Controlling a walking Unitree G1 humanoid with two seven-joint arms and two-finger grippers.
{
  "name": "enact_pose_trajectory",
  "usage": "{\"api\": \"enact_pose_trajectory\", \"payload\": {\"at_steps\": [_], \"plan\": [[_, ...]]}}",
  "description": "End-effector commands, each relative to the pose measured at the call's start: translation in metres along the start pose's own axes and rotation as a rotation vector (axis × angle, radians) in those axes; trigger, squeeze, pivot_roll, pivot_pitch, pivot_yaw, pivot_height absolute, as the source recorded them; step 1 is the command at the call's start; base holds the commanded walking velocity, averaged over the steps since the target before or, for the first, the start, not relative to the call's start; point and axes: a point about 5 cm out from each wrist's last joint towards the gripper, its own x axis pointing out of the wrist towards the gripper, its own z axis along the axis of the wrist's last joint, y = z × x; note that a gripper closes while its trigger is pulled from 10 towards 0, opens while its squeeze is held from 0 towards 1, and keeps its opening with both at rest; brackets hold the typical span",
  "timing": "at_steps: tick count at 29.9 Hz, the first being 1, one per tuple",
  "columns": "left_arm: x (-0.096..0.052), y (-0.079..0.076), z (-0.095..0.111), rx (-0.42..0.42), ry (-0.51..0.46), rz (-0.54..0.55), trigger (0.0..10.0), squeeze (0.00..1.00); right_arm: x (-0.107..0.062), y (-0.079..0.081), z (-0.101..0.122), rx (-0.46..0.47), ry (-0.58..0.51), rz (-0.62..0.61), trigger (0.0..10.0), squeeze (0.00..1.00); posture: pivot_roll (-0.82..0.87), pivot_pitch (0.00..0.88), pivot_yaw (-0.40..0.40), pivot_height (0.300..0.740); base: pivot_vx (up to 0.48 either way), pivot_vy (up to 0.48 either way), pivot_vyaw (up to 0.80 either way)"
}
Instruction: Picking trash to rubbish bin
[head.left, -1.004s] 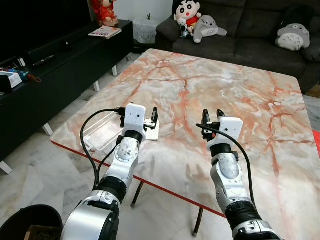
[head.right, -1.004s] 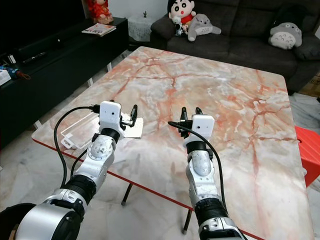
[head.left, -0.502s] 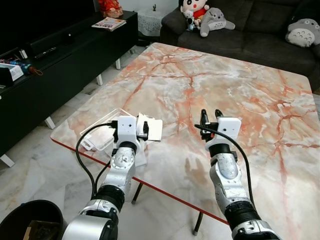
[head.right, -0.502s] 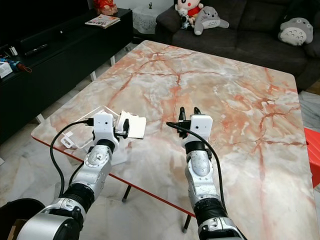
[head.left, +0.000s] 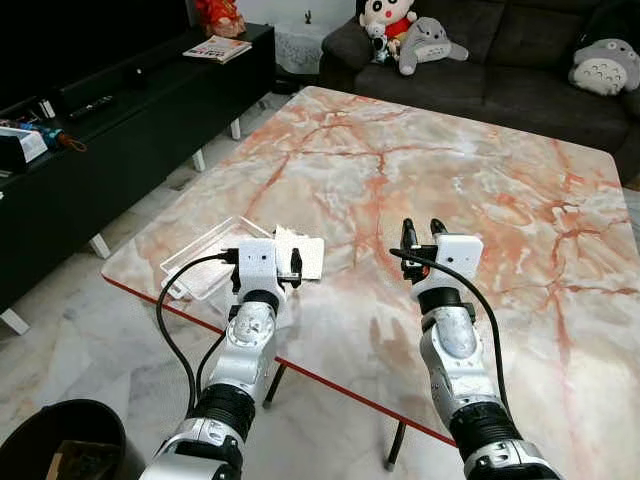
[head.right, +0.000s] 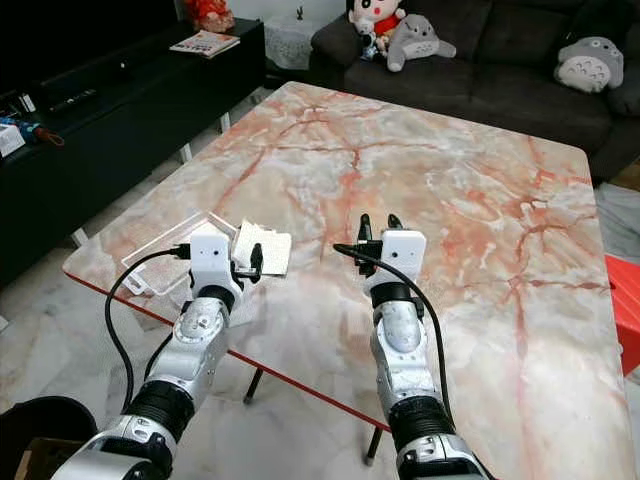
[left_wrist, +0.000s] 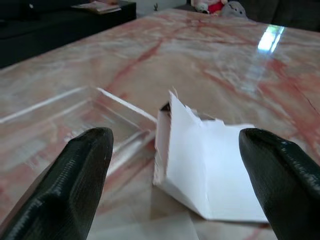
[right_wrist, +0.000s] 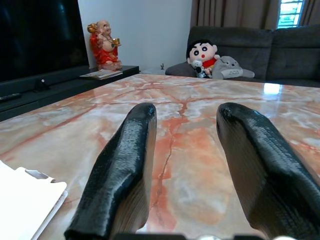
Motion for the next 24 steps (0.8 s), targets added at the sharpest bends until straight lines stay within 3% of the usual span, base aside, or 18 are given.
{"api": "enact_pose_trajectory", "payload": {"at_steps": [1,10,20,21,22,23,24], "plan": [[-0.001,0.002,0.0,-0.01,0.004,0.015,10.0,0.0,0.001,-0.002,0.003,0.004,-0.011,-0.003,10.0,0.0,0.14,0.069,-0.064,0.74,0.0,0.0,0.0],[-0.007,0.003,-0.005,-0.019,0.045,0.042,10.0,0.0,0.001,-0.001,0.002,0.005,-0.007,0.005,10.0,0.0,0.15,0.071,-0.065,0.74,0.0,0.0,0.0],[-0.003,0.002,-0.011,-0.048,0.117,0.047,10.0,0.0,0.001,-0.001,0.002,0.004,-0.007,0.006,10.0,0.0,0.15,0.07,-0.068,0.74,0.0,0.0,0.0],[-0.002,0.003,-0.012,-0.05,0.128,0.054,6.2,0.0,0.001,-0.001,0.002,0.005,-0.007,0.006,10.0,0.0,0.15,0.07,-0.068,0.74,0.0,0.0,0.0],[-0.001,0.004,-0.012,-0.051,0.134,0.059,6.2,0.0,0.001,-0.001,0.002,0.005,-0.007,0.006,10.0,0.0,0.14,0.07,-0.068,0.74,0.0,0.0,0.0],[0.0,0.004,-0.012,-0.052,0.137,0.06,2.5,0.0,0.002,-0.001,0.003,0.005,-0.006,0.006,10.0,0.0,0.14,0.07,-0.068,0.74,0.0,0.0,0.0],[0.001,0.005,-0.012,-0.053,0.139,0.061,0.0,0.0,0.002,-0.001,0.003,0.005,-0.006,0.005,10.0,0.0,0.14,0.07,-0.068,0.74,0.0,0.0,0.0]]}}
